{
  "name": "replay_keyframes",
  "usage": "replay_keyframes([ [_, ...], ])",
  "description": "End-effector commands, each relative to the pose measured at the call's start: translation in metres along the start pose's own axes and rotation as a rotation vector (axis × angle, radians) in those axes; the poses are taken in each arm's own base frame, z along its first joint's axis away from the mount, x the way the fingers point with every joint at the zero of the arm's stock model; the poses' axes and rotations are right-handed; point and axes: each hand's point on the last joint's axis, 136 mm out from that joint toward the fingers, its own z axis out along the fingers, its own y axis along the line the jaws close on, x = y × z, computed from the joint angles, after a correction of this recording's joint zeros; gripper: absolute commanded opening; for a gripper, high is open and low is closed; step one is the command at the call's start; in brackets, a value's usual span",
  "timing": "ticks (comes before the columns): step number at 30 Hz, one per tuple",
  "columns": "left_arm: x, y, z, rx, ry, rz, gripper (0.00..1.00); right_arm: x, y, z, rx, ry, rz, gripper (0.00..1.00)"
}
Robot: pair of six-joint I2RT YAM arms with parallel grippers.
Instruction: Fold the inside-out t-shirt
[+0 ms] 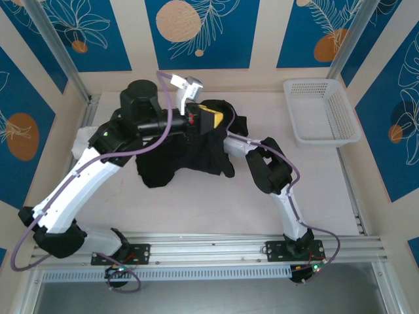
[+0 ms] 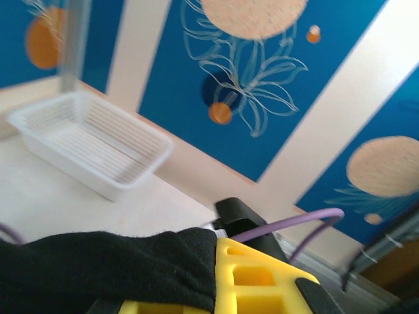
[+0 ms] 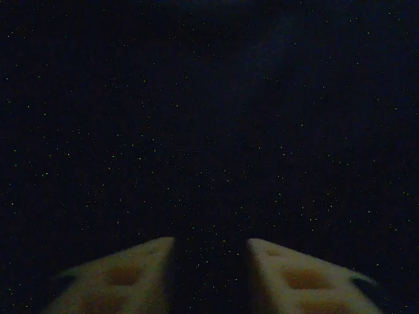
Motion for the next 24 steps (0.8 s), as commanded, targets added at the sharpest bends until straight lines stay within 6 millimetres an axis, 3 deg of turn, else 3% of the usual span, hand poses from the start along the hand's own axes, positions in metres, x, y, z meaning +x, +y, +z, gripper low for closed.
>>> replay_keyframes([
  [1,-0.013,0.033,-0.016,-0.190,-0.091,0.036,0.00,0.013,0.006,-0.007,-0.106,0.077,0.013,0.20],
  [6,0.002,0.103,-0.046,-0.439,-0.136,-0.069,0.00,-0.017,0.016,-0.062,-0.217,-0.110,-0.012,0.00],
  [10,0.011,0.155,-0.085,-0.618,-0.191,-0.156,0.00,-0.026,0.022,-0.108,-0.292,-0.240,-0.024,0.00],
  [14,0.020,0.195,-0.121,-0.778,-0.232,-0.198,0.00,-0.020,0.029,-0.140,-0.381,-0.308,-0.048,0.00],
  [20,0.030,0.235,-0.158,-0.875,-0.286,-0.302,0.00,-0.009,0.030,-0.162,-0.442,-0.365,-0.090,0.00],
  [24,0.035,0.254,-0.167,-0.876,-0.314,-0.370,0.00,-0.003,0.032,-0.158,-0.444,-0.347,-0.129,0.00],
])
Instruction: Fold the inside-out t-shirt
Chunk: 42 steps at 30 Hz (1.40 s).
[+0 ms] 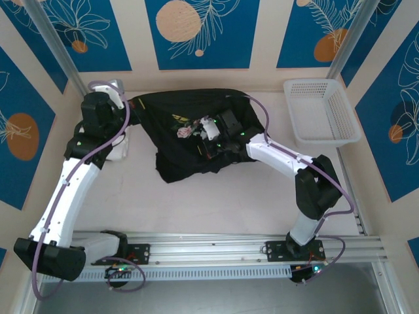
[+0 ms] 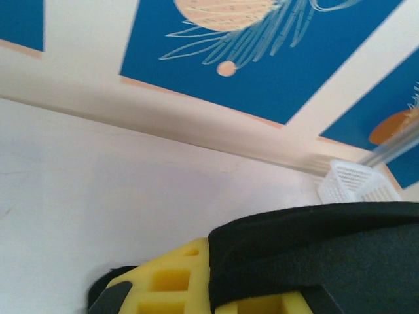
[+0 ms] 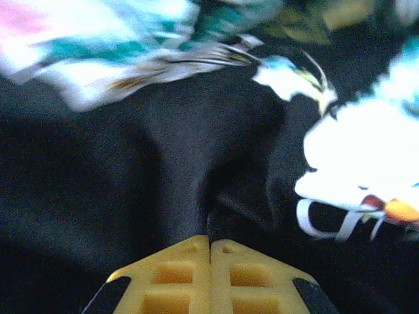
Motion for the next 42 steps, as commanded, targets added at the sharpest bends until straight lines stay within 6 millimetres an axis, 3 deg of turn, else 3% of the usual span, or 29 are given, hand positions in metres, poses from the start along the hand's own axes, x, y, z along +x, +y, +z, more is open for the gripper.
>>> replay_keyframes([
  [1,-0.010,0.008,0.004,0.019,-0.035,-0.071,0.00,-0.004,0.011,-0.004,-0.055,-0.018,-0.068,0.00],
  [5,0.005,0.019,0.023,0.002,0.013,-0.071,0.00,-0.011,0.026,-0.008,-0.089,-0.043,-0.117,0.00],
  [13,0.043,0.050,0.061,-0.068,0.097,-0.066,0.00,-0.065,0.063,-0.062,-0.161,-0.224,-0.232,0.00],
  [16,0.052,0.067,0.066,-0.124,0.114,-0.056,0.00,-0.077,0.065,-0.092,-0.180,-0.289,-0.233,0.00],
  [19,0.060,0.094,0.068,-0.194,0.124,-0.092,0.00,-0.093,0.062,-0.136,-0.206,-0.398,-0.215,0.00],
  [22,0.081,0.122,0.066,-0.279,0.135,-0.138,0.00,-0.103,0.057,-0.174,-0.266,-0.515,-0.169,0.00],
  [25,0.116,0.144,0.064,-0.325,0.167,-0.196,0.00,-0.097,0.047,-0.174,-0.294,-0.522,-0.124,0.00],
  [28,0.157,0.147,0.066,-0.290,0.247,-0.238,0.13,-0.085,0.040,-0.158,-0.299,-0.467,-0.101,0.00],
  [31,0.183,0.136,0.062,-0.243,0.320,-0.194,0.35,-0.075,0.037,-0.147,-0.303,-0.430,-0.104,0.00],
  [34,0.189,0.097,0.056,-0.132,0.336,-0.055,0.55,-0.066,0.031,-0.135,-0.295,-0.388,-0.106,0.00],
  [36,0.195,0.060,0.057,-0.004,0.346,0.023,0.64,-0.060,0.029,-0.129,-0.295,-0.369,-0.106,0.00],
  [42,0.222,-0.021,0.082,0.276,0.467,0.093,0.70,-0.055,0.027,-0.125,-0.299,-0.360,-0.104,0.00],
])
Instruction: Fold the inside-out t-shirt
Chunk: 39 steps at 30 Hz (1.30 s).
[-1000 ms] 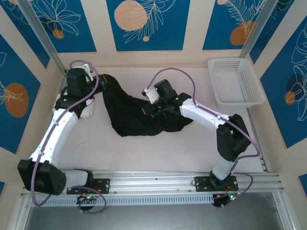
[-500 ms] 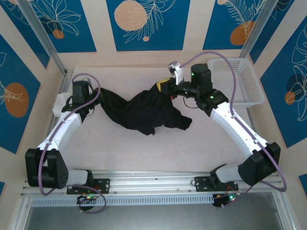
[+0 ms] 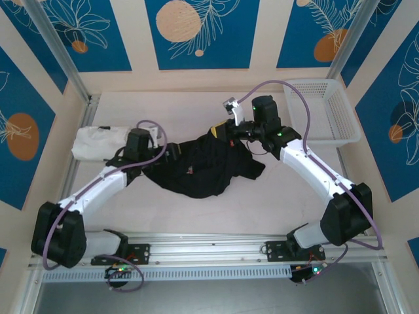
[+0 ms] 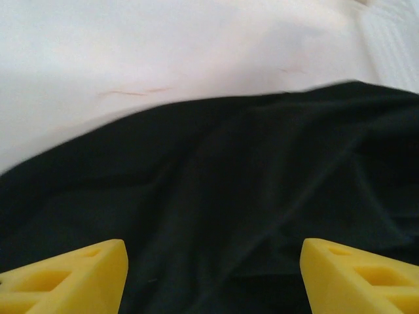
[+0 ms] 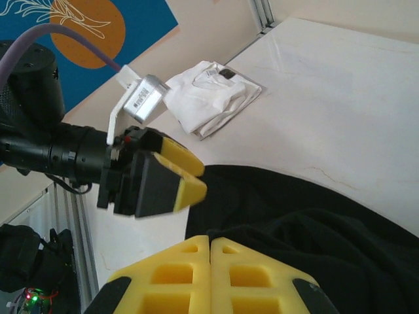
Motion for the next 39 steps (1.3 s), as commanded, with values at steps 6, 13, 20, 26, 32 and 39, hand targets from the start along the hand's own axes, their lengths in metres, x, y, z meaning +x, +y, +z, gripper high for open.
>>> replay_keyframes([
  [6,0.003,-0.052,0.057,0.146,0.147,0.120,0.65,-0.006,0.007,-0.004,-0.040,-0.012,-0.039,0.00],
  [13,0.008,-0.022,0.081,0.025,0.185,0.098,0.30,-0.015,0.001,-0.013,-0.025,-0.027,-0.046,0.00],
  [20,-0.011,-0.014,0.091,0.024,0.146,0.047,0.00,-0.029,-0.003,-0.028,-0.024,-0.076,-0.056,0.00],
  [26,-0.047,0.017,0.071,-0.020,0.027,-0.077,0.00,-0.088,0.007,-0.059,-0.071,-0.243,-0.069,0.00],
  [32,-0.047,0.072,0.033,-0.215,-0.061,-0.181,0.00,-0.140,0.059,-0.098,-0.197,-0.379,-0.126,0.00],
  [39,-0.004,0.089,0.026,-0.247,-0.016,-0.202,0.09,-0.079,0.038,-0.080,-0.170,-0.267,-0.004,0.00],
])
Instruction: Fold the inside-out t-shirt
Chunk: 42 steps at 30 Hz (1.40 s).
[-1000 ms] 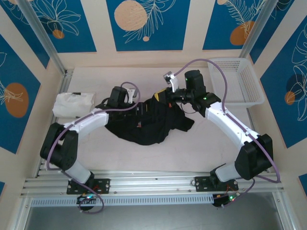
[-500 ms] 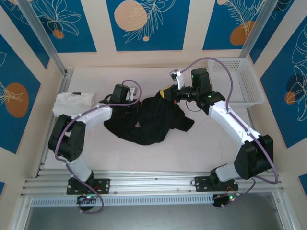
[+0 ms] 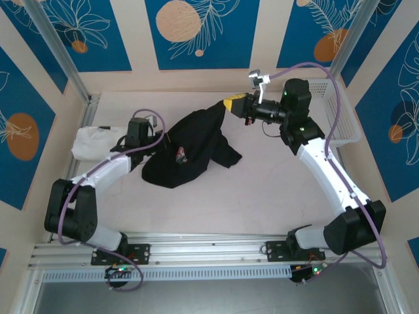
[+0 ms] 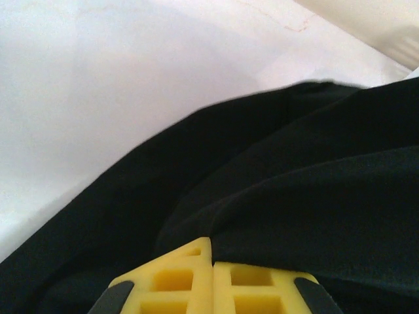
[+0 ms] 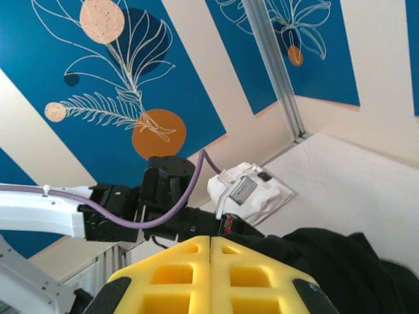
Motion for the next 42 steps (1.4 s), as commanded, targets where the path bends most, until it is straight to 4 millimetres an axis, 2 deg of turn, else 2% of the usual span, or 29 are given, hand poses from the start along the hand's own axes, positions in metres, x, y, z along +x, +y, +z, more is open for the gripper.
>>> replay_keyframes([
  [1,0.032,0.038,0.004,-0.119,0.070,-0.037,0.18,0.029,0.005,-0.006,-0.030,0.049,0.031,0.00],
  [2,0.035,0.039,0.002,-0.120,0.080,-0.027,0.28,0.048,0.001,-0.005,-0.015,0.091,0.046,0.00],
  [3,0.037,0.039,-0.001,-0.119,0.087,-0.017,0.34,0.065,-0.001,-0.006,0.006,0.130,0.061,0.00],
  [6,0.039,0.028,-0.016,-0.069,0.080,0.024,0.46,0.118,-0.012,-0.012,0.072,0.233,0.125,0.00],
  [8,0.037,0.009,-0.030,0.001,0.058,0.071,0.52,0.149,-0.017,-0.018,0.098,0.278,0.187,0.00],
  [11,0.036,-0.023,-0.042,0.076,0.034,0.207,0.60,0.181,-0.021,-0.027,0.133,0.316,0.248,0.00],
  [13,0.040,-0.046,-0.042,0.121,0.043,0.308,0.63,0.192,-0.024,-0.031,0.159,0.326,0.265,0.00],
  [16,0.055,-0.074,-0.033,0.165,0.098,0.459,0.65,0.194,-0.026,-0.033,0.179,0.323,0.264,0.00],
  [19,0.071,-0.091,-0.018,0.159,0.159,0.601,0.67,0.187,-0.025,-0.032,0.175,0.324,0.254,0.00],
  [23,0.084,-0.100,0.008,0.121,0.215,0.738,0.70,0.178,-0.023,-0.029,0.166,0.328,0.234,0.00],
  [29,0.100,-0.107,0.044,0.107,0.318,0.806,0.67,0.168,-0.020,-0.028,0.156,0.319,0.209,0.00],
  [30,0.099,-0.106,0.048,0.096,0.320,0.805,0.64,0.166,-0.020,-0.028,0.159,0.315,0.205,0.00],
  [31,0.095,-0.105,0.052,0.073,0.313,0.804,0.57,0.164,-0.019,-0.028,0.158,0.311,0.198,0.00],
  [37,0.057,-0.117,0.062,0.061,0.225,0.727,0.09,0.158,-0.016,-0.030,0.159,0.308,0.165,0.00],
  [38,0.051,-0.119,0.063,0.072,0.217,0.709,0.03,0.157,-0.015,-0.031,0.158,0.308,0.156,0.00],
  [42,0.022,-0.122,0.063,0.095,0.176,0.634,0.00,0.148,-0.008,-0.036,0.163,0.300,0.109,0.00],
])
